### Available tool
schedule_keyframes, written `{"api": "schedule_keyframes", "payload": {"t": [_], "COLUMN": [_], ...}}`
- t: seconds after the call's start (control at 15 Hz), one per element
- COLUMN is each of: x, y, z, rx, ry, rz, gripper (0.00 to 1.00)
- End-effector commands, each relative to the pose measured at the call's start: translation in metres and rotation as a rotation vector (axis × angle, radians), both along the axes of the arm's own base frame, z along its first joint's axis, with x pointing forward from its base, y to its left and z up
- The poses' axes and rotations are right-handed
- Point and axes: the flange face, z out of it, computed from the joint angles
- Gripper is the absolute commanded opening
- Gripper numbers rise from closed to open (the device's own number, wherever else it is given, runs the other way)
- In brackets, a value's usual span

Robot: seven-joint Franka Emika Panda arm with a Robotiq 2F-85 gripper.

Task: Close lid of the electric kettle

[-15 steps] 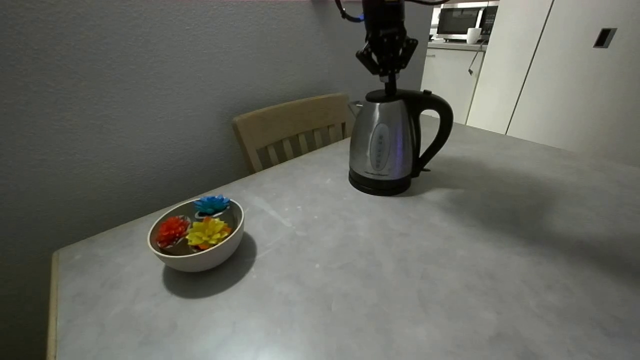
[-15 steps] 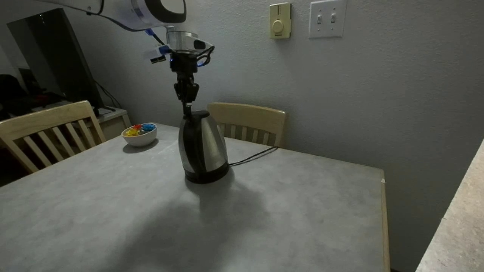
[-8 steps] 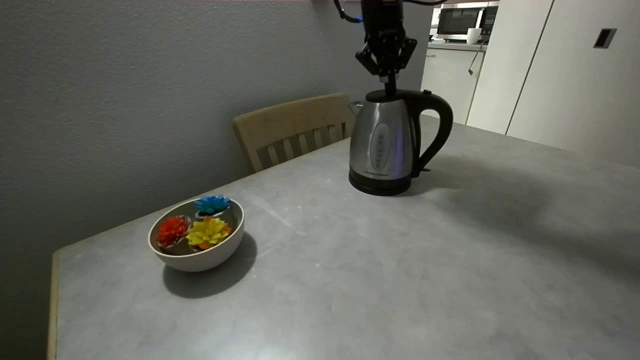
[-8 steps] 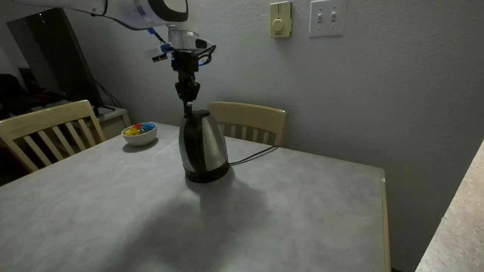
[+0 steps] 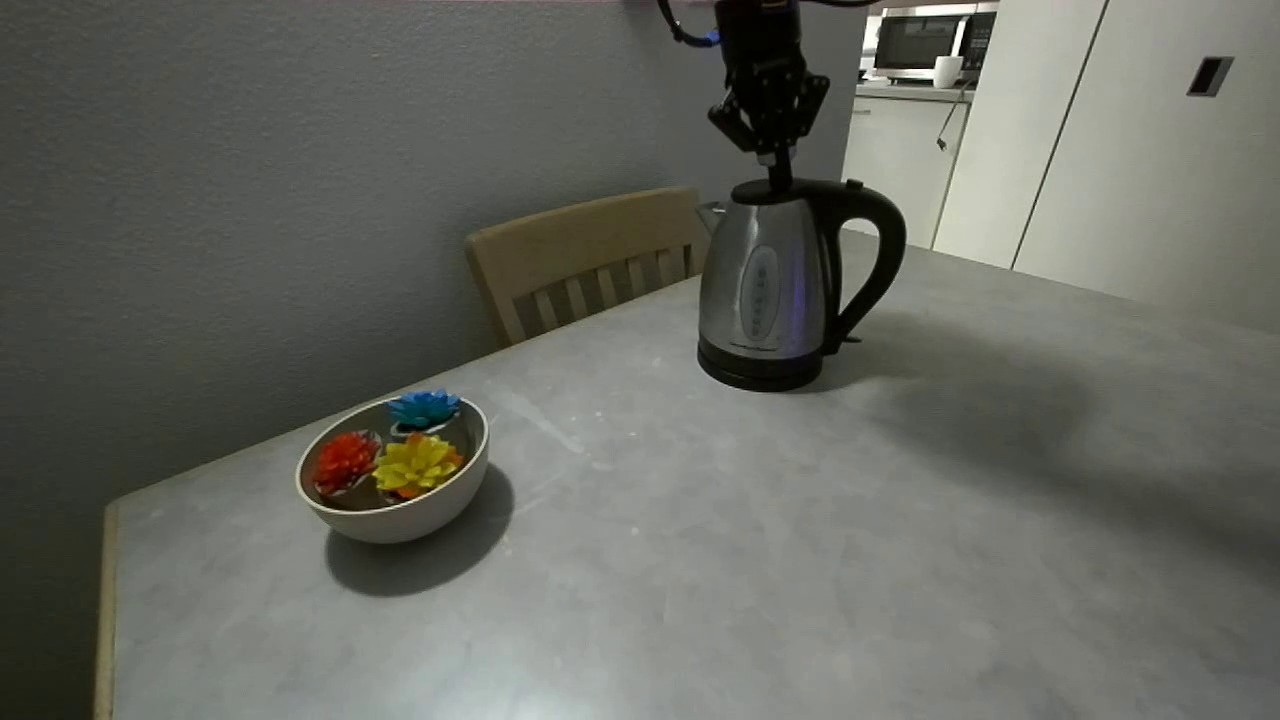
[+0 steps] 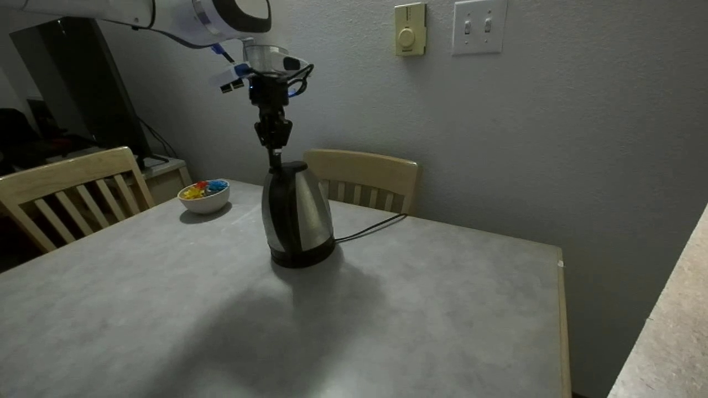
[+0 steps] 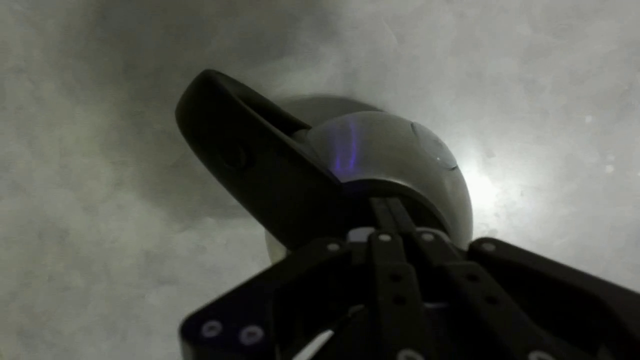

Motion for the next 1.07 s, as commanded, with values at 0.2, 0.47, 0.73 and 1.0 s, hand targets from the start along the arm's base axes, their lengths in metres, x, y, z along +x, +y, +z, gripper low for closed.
{"api": "schedule_keyframes", "payload": {"t": [0.2, 0.47, 0.73, 1.0], "x": [0.002, 0.006, 0.008, 0.014], "y": [0.000, -0.001, -0.008, -0.015], "z": [0.014, 0.021, 0.017, 0.006], "rx": [0.009, 0.032, 0.039, 0.055], "ry": [-0.042, -0.071, -0.070, -0.091], "rz": [0.001, 0.011, 0.002, -0.014], "gripper": [0.00, 0.00, 0.00, 0.00]}}
